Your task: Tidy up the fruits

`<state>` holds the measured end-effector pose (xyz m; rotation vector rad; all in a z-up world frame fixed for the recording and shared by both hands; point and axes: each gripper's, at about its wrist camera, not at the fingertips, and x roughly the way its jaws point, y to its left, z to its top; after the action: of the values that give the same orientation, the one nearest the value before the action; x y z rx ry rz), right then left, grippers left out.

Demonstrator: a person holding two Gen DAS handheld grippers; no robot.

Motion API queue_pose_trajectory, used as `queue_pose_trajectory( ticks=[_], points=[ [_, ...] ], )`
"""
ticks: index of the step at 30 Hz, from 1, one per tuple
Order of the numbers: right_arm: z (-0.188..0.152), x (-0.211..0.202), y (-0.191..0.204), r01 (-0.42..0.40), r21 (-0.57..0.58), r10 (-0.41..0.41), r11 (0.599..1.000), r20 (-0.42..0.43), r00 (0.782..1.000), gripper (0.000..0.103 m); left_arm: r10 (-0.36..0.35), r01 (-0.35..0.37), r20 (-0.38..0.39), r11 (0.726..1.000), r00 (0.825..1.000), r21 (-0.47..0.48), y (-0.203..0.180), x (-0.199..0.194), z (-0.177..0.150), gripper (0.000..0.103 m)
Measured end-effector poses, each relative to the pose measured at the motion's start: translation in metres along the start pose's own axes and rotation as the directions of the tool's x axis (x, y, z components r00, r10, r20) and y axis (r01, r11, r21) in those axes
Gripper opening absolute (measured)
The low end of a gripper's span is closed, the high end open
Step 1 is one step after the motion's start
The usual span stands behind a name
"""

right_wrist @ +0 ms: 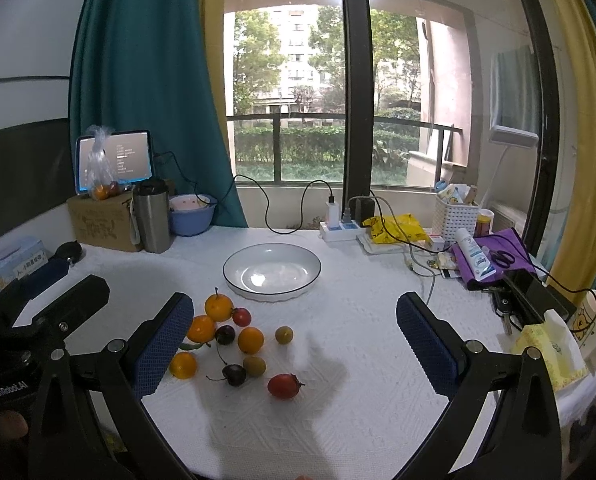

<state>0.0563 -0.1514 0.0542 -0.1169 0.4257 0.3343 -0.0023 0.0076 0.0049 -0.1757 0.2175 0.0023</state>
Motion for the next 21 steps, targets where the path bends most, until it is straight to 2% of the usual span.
queue_pose_trajectory(
  ticks=[13, 21],
  points=[
    [-0.003, 0.002, 0.0, 0.002, 0.003, -0.002, 1.0, -0.007, 1.0, 0.103, 0.003, -0.004, -0.014, 1.0, 1.0, -0.008, 0.005, 0.002, -0.002, 0.101],
    [-0.011, 0.021, -0.004, 0.002, 0.012, -0.001, 1.0, -0.056, 0.998, 0.103, 0.015, -0.017, -0.091, 1.0, 0.996, -0.02, 0.013, 0.024, -0.013, 0.101]
  ],
)
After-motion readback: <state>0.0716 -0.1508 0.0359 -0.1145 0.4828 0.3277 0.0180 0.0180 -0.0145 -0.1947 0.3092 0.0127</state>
